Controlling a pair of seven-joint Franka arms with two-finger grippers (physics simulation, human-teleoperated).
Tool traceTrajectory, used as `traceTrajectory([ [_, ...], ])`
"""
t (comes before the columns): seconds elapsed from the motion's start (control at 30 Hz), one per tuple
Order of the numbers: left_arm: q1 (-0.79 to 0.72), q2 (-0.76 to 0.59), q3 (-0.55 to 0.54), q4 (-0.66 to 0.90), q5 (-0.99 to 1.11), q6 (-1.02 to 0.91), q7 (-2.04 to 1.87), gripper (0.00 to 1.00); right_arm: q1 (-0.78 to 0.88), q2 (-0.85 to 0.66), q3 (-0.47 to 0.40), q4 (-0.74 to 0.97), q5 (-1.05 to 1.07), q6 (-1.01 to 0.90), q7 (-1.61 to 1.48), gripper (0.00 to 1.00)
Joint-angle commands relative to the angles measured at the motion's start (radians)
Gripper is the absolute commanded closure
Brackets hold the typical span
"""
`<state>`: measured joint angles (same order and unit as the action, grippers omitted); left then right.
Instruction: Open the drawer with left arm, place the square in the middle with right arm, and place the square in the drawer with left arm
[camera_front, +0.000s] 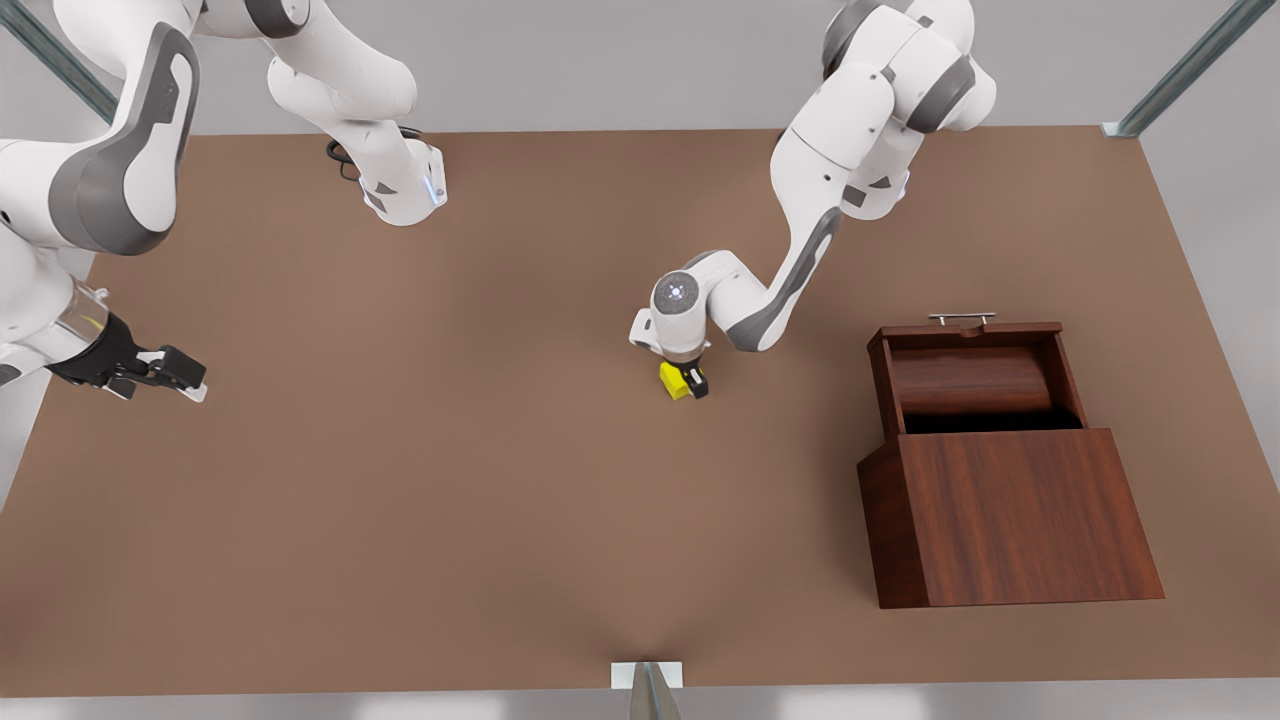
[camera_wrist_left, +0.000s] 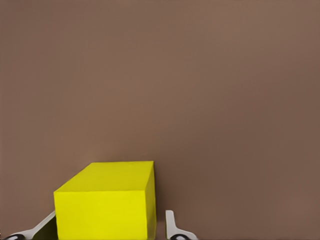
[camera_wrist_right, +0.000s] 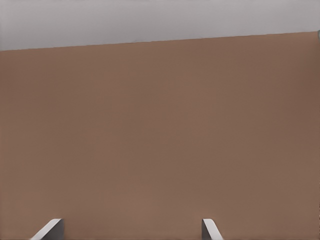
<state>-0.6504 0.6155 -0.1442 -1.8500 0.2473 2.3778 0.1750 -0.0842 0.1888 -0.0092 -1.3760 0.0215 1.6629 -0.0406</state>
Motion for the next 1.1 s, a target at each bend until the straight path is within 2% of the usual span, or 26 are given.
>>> traceTrajectory([
  [0.0,0.0,0.0,0.0,0.0,0.012,0.0,0.0,0.23,0.0,0.0,0.0,0.0,-0.002,0.0,-0.001,0.0],
  [0.1,-0.002,0.001,0.0,0.0,0.012,0.0,0.0,0.31,0.001,0.001,0.002,0.0,-0.006,0.0,-0.001,0.0],
  [0.43,0.0,0.0,0.0,0.002,0.015,0.003,-0.009,0.31,0.001,0.003,0.002,0.0,-0.009,0.0,0.001,0.0],
  [0.57,0.005,-0.115,0.0,0.064,0.001,-0.176,-0.015,0.31,0.001,0.001,0.002,0.0,-0.009,0.0,0.001,0.0],
  [0.7,0.011,-0.302,0.077,0.055,-0.063,-0.37,0.087,0.31,0.001,0.001,0.002,0.0,-0.008,0.0,0.001,0.0],
  [0.8,0.011,-0.418,0.184,0.003,-0.089,-0.454,0.334,0.31,0.001,0.001,0.002,0.0,-0.008,0.0,0.001,0.0],
  [1.07,0.008,-0.551,0.503,-0.081,-0.098,-0.523,0.863,0.31,0.001,0.001,0.002,0.0,-0.008,0.0,0.001,0.0],
])
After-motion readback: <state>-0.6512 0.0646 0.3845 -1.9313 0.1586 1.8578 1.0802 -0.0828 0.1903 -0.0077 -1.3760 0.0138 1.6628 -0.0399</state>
